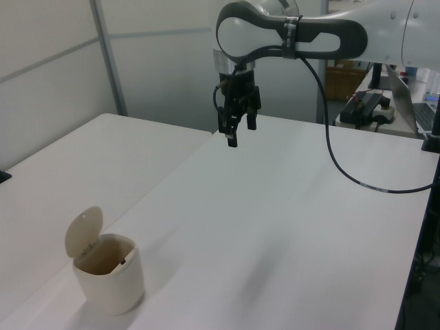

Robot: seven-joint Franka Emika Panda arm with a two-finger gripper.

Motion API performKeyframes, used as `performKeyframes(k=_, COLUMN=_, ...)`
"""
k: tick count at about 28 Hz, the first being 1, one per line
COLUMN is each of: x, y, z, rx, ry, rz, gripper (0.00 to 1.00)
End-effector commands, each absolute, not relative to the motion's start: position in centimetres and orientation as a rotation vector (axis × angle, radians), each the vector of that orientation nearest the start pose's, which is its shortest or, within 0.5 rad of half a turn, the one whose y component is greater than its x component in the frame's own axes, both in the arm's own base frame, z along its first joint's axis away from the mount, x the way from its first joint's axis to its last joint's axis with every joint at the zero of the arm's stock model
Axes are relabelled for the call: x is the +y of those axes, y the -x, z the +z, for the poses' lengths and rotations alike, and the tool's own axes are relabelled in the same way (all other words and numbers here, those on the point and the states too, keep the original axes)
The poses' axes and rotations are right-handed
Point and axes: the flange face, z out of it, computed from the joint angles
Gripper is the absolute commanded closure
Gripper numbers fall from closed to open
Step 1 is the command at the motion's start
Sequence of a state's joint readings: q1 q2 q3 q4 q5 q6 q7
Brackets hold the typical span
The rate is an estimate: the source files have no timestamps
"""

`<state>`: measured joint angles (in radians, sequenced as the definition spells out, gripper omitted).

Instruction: Open the trash can

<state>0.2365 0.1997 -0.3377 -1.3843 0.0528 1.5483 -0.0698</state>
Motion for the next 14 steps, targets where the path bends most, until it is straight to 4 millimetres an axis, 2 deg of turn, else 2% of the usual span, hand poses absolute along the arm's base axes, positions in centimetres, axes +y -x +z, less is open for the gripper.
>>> performKeyframes(k=1, x=-3.76, y=-60.43, z=59.45, rx=0.017, ry=3.162, rz=0.083, gripper=0.0)
performKeyframes(k=14, x=-3.79, y=-60.62, z=59.25, rx=0.015, ry=3.176, rz=0.08, gripper=0.0)
